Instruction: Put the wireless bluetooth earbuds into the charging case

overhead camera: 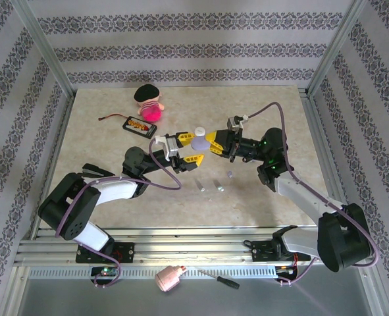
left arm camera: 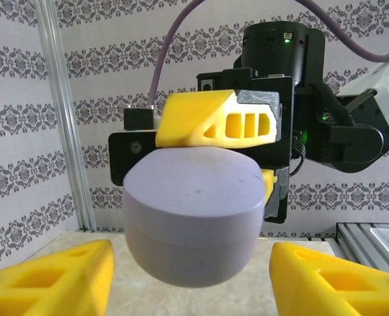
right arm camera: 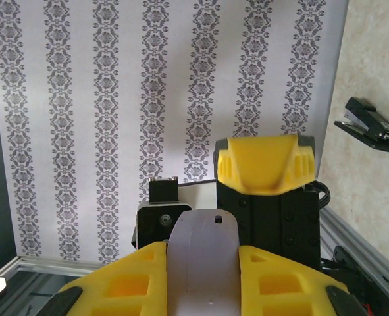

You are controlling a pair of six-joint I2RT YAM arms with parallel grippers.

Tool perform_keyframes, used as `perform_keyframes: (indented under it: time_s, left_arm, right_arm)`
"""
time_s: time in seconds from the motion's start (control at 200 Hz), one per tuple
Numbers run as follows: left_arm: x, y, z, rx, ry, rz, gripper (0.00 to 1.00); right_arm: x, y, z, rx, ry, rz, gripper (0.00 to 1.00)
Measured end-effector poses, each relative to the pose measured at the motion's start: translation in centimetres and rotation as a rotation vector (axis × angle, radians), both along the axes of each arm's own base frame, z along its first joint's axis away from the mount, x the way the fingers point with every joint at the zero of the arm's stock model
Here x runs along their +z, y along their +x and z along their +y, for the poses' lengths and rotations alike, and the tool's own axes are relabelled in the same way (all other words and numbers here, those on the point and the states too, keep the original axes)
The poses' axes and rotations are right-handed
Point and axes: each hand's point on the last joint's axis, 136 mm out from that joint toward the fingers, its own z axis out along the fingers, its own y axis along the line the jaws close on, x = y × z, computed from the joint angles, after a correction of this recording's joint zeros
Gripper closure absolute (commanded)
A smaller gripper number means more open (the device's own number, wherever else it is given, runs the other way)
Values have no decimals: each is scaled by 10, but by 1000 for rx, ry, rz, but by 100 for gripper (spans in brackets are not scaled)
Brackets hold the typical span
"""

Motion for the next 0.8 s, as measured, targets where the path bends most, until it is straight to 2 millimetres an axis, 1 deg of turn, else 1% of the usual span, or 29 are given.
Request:
perform_keyframes:
  time_s: [0.13,0.31,0.51,0.555,0.625,0.69,0.745,0.799]
  left_arm:
    - [0,-2,-1,-8,1,-3,44]
    - [4,-2,-1,-10,-5,-13,47]
    - [10,-2,-3,-20,-14,-21,47]
    - [10,-2,-3,-22,-16,-18,49]
    - [10,-2,-3,-26,-17,-9,57]
    - [9,-1,-3,-26,-19,-7,59]
    - [9,-1,-3,-26,-18,-5,58]
    - [9,-1,-3,-26,-17,-5,52]
  right_arm:
    - [-5,2,0,-3,6,17,84]
    - [-3,1,0,-2,14,17,84]
    - [-4,1,1,1,12,19,84]
    - [-4,1,1,2,11,20,84]
    - [-5,1,1,5,11,21,84]
    - [-5,0,1,9,10,22,84]
    - [-5,0,1,12,9,23,84]
    - [-5,0,1,13,9,23,84]
